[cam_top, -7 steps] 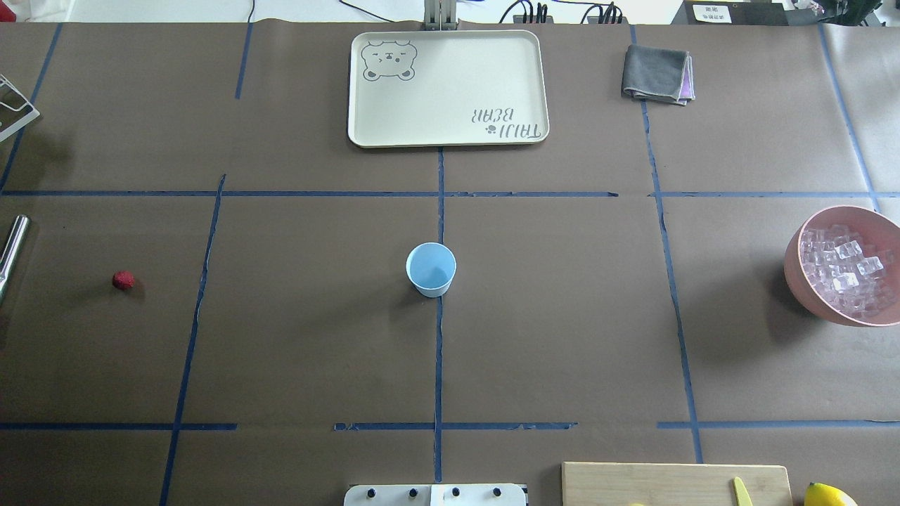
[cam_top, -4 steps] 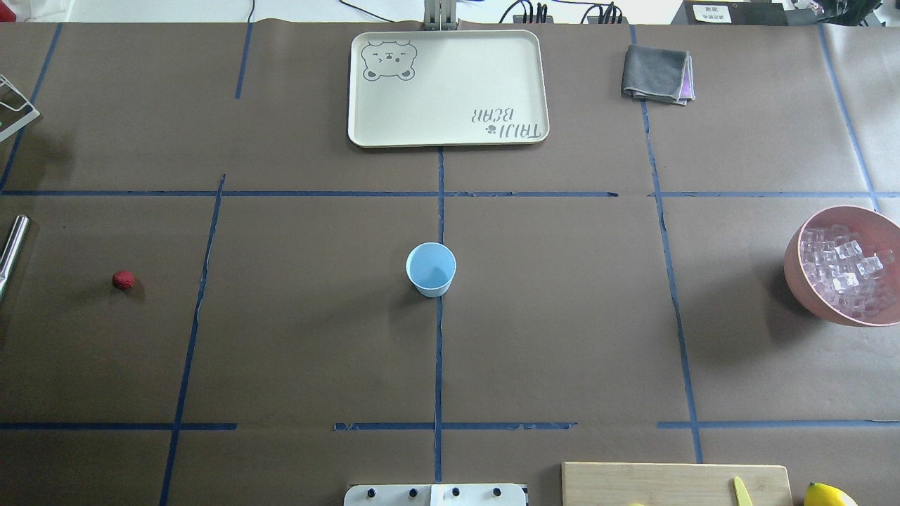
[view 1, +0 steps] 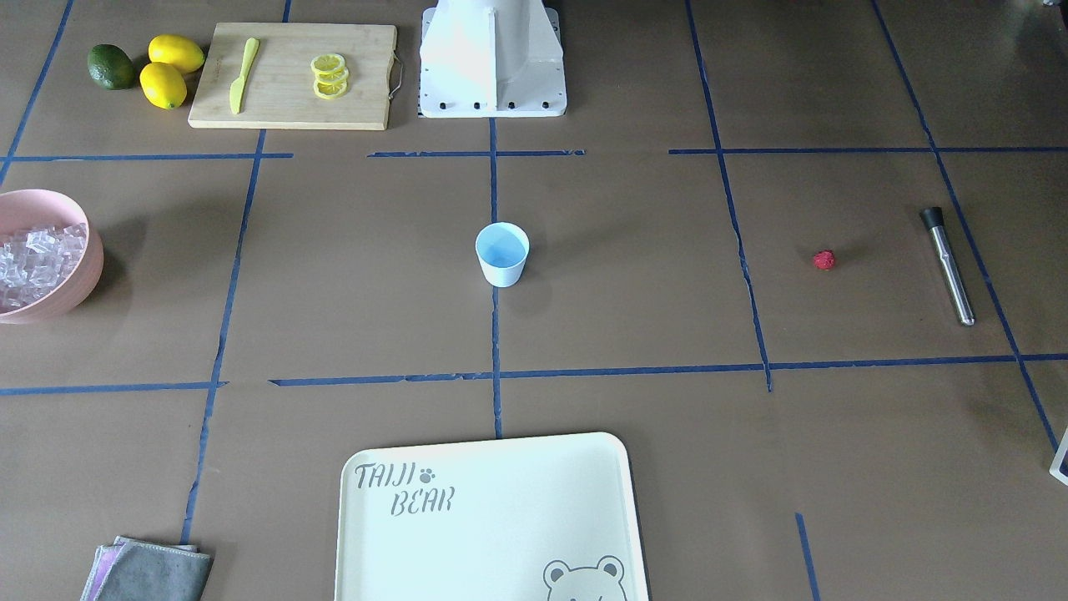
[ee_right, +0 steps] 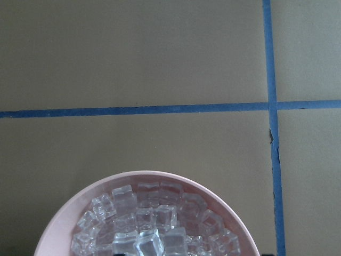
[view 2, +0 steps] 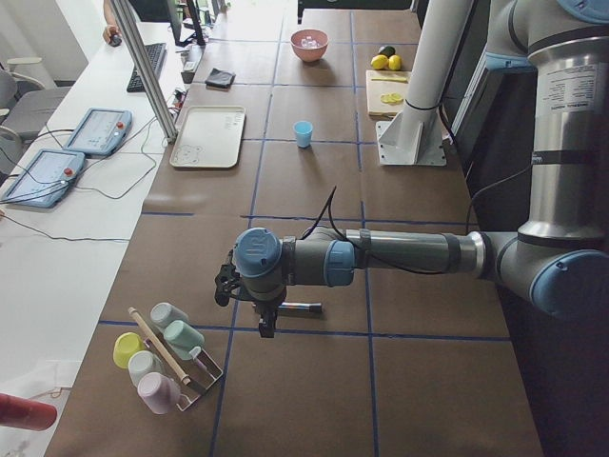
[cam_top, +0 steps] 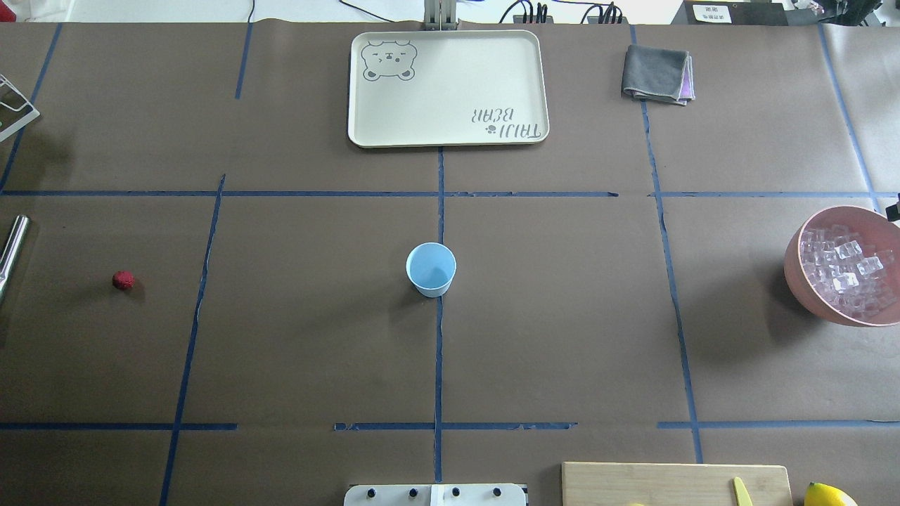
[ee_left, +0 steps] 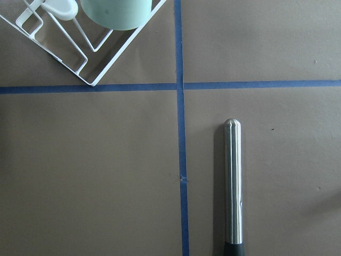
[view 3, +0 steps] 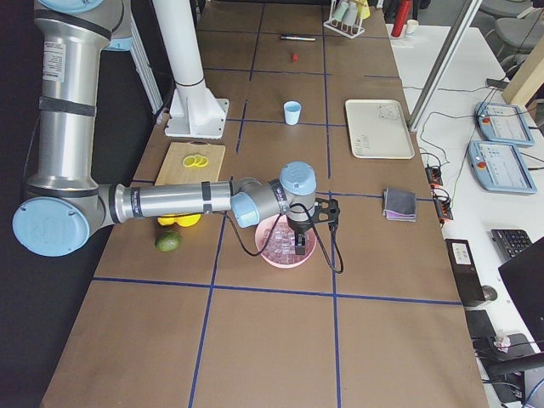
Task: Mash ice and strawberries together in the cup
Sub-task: 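Lower the right gripper into the bowl and grasp an ice cube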
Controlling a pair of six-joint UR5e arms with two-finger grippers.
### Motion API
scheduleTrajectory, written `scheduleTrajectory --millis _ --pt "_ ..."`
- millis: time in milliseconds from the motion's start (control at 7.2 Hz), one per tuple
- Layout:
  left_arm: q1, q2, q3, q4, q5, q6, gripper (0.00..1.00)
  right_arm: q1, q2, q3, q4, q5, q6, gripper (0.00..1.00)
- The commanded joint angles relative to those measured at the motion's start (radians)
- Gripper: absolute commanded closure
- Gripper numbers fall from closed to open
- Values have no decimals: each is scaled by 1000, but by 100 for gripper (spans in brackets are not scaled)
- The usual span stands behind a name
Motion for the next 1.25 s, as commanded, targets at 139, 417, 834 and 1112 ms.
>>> scheduleTrajectory --millis 139,417,834,1112 --pt "0 0 -2 0 0 0 0 -71 -5 0 5 -20 6 26" --pt "-5 0 -5 0 0 0 0 -113 -14 -3 3 -42 5 26" --pt "-9 1 -10 0 -2 0 0 -115 -39 -6 -1 -42 0 29" --pt "-11 1 -13 2 -6 0 0 -122 -39 -14 -3 -42 0 34"
